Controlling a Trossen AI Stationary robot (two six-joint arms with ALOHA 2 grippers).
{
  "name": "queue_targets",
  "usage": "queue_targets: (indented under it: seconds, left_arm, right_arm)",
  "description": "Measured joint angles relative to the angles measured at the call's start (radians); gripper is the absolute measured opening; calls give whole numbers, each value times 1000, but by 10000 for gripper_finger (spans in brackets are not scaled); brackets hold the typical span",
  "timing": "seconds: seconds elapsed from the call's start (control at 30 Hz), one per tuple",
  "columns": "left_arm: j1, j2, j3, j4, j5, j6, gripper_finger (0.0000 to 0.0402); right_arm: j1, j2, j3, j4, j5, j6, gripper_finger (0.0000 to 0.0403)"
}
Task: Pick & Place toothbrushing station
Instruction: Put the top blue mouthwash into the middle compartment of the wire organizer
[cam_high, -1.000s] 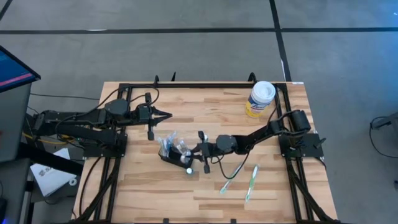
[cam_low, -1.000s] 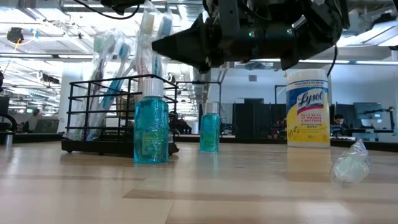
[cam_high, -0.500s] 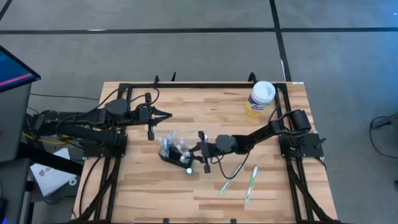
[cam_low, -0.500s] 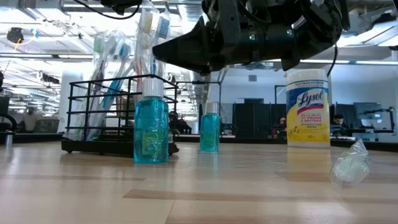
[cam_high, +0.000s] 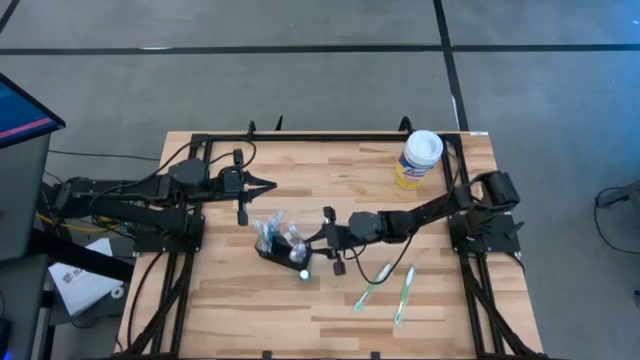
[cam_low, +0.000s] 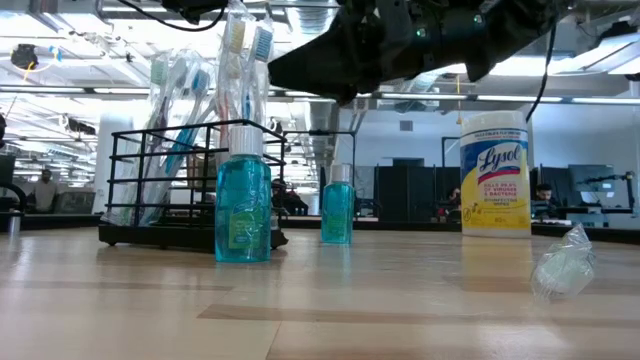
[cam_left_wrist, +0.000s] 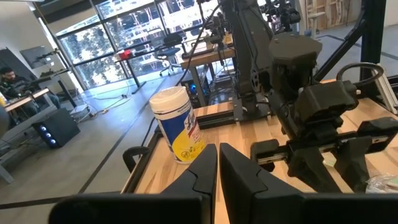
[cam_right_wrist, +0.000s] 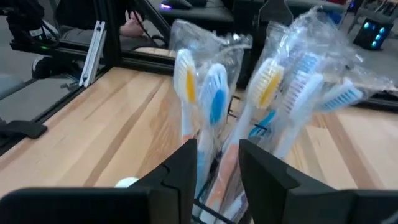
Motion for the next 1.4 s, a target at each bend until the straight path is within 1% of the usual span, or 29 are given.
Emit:
queue_targets:
  seconds: [0.1,0.2,0.53,0.7,0.8,0.97,1.07,1.13,1.2,1.4]
  left_arm:
    - [0,0,0,0,0,0,12]
    - [0,0,0,-2,0,0,12]
    - [0,0,0,-3,0,0,12]
    - [0,0,0,-5,0,0,12]
    - [0,0,0,-5,0,0,12]
    - [0,0,0,-5,0,0,12]
    - [0,0,0,-4,0,0,12]
    - [0,0,0,-5,0,0,12]
    - [0,0,0,-4,0,0,12]
    - [0,0,0,-4,0,0,12]
  right_arm:
    - [-9,-16,0,-54,0,7,109]
    - [-29,-17,0,-89,3,53,109]
    - [-61,-27,0,-155,6,92,109]
    - [-60,-48,-9,-195,57,105,109]
    - [-59,-87,-52,-210,89,110,109]
    - [-59,-172,-152,-158,166,172,109]
    - [-59,-214,-206,-164,197,198,109]
    - [-59,-218,-224,-148,220,222,109]
    - [-59,-225,-246,-184,243,249,109]
    - [-68,-216,-251,-217,244,303,109]
